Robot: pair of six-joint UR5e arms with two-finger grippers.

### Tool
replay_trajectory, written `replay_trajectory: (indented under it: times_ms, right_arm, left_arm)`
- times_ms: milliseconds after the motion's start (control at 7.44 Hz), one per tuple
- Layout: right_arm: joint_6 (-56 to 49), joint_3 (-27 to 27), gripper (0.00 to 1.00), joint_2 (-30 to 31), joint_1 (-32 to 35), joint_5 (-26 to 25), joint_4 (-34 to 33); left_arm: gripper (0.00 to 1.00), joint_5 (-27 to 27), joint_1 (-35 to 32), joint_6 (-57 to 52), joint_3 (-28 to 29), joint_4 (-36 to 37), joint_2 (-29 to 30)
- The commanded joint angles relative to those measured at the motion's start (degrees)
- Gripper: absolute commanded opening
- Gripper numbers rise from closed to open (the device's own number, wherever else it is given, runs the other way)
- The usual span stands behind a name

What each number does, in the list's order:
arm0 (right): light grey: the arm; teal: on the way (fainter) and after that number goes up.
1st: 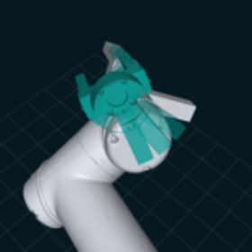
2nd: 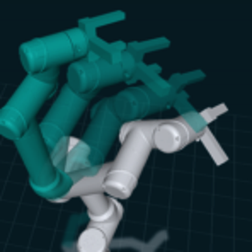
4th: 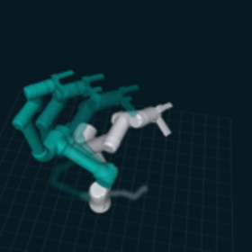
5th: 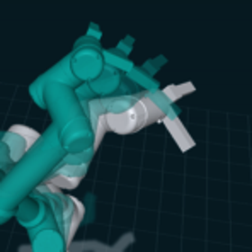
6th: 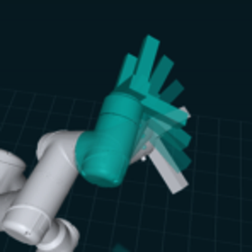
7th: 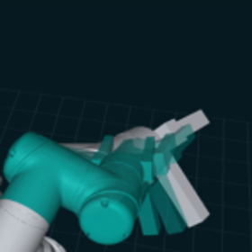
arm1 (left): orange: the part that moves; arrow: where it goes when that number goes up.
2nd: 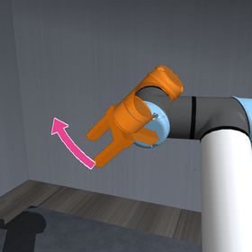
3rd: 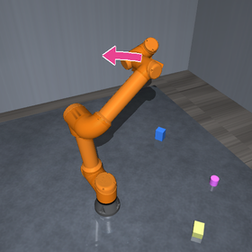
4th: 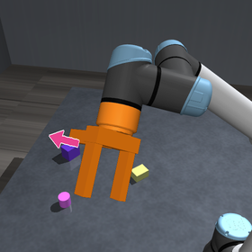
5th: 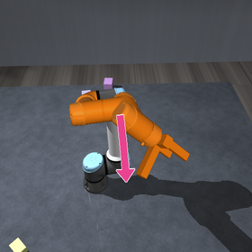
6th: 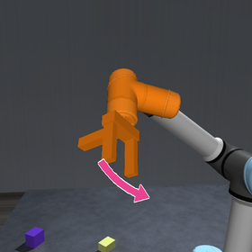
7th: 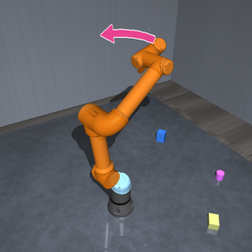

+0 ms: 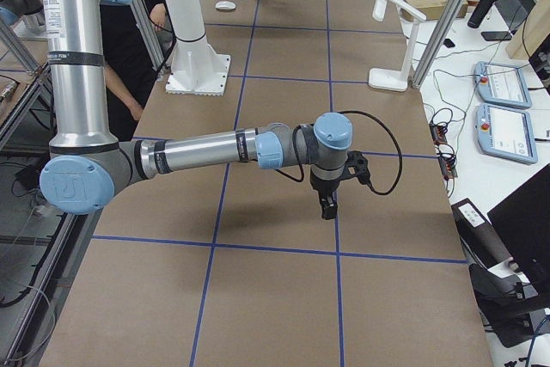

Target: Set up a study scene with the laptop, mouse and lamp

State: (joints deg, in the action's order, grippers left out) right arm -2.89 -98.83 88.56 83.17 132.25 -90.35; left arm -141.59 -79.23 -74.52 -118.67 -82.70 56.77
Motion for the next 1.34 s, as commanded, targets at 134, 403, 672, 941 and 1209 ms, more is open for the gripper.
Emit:
replay_trajectory:
  times_ms: [134, 403, 672, 941, 1209]
  right_arm:
    - [0.0, 0.0, 1.00, 0.0, 0.0, -0.4, 0.0]
    - [0.0, 0.0, 1.00, 0.0, 0.0, -0.4, 0.0]
    - [0.0, 0.0, 1.00, 0.0, -0.1, -0.5, 0.0]
    - [0.0, 0.0, 1.00, -0.1, -0.2, -0.5, 0.0]
    - [0.0, 0.0, 1.00, 0.0, -0.4, -0.5, 0.0]
  left_arm:
    - [0.52, 0.1, 0.0, -0.3, 0.3, -0.4, 0.4]
    - [0.50, 0.0, 0.6, -2.2, 0.2, -0.8, 0.6]
    - [0.44, 0.0, 2.0, -2.3, 0.2, -2.7, 0.6]
    - [0.27, 0.0, 2.8, -2.6, 0.2, -3.4, 0.2]
    - [0.07, 0.0, 2.8, -2.6, 0.2, -3.3, 0.0]
